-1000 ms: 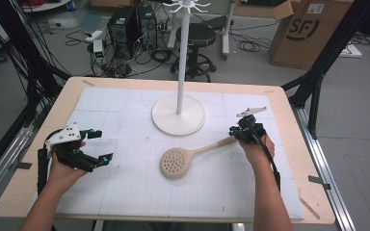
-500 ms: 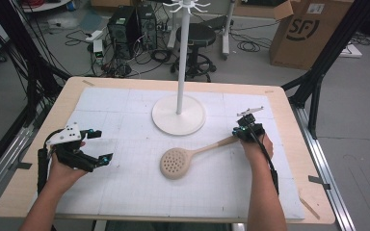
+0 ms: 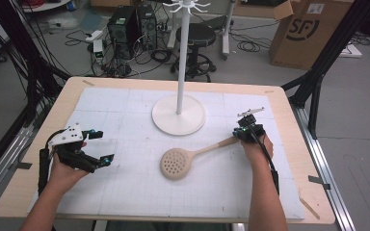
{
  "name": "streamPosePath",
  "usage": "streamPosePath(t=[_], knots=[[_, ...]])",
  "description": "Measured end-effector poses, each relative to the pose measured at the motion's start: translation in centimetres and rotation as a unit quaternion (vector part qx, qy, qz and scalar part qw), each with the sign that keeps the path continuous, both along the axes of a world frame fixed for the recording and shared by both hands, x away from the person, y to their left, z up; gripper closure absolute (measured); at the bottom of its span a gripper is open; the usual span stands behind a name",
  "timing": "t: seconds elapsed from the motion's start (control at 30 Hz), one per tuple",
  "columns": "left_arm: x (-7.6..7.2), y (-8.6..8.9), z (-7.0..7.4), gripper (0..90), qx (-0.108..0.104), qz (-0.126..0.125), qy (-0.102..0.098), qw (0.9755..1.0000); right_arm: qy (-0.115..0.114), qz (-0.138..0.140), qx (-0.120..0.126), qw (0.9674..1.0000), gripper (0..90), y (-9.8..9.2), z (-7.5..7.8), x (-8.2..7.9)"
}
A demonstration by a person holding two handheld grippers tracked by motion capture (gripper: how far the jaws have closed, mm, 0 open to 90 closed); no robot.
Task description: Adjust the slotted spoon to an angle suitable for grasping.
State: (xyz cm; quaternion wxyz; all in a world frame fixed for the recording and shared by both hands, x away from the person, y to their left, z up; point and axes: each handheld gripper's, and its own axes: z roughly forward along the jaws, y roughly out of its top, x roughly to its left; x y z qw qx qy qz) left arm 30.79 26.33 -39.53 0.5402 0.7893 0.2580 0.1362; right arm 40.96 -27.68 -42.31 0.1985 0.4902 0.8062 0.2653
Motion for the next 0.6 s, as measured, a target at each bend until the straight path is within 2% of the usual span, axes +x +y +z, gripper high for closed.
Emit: streamPosePath(t=[0.07, 0.37, 0.6], knots=[[0.0, 0.0, 0.0, 1.8, 0.002, 0.0, 0.0, 1.0, 0.008, -0.004, 0.005, 0.9999, 89.7, -0.2, 0.0, -0.1], [-0.1, -0.1, 0.0, 1.8, 0.004, -0.005, -0.001, 1.0, 0.006, -0.012, 0.005, 0.9999, 89.9, -0.2, 0.0, -0.4], [-0.2, 0.0, 0.0, 1.8, 0.005, -0.005, 0.0, 1.0, 0.016, -0.013, 0.01, 0.9997, 90.0, -0.7, 0.1, -1.2]])
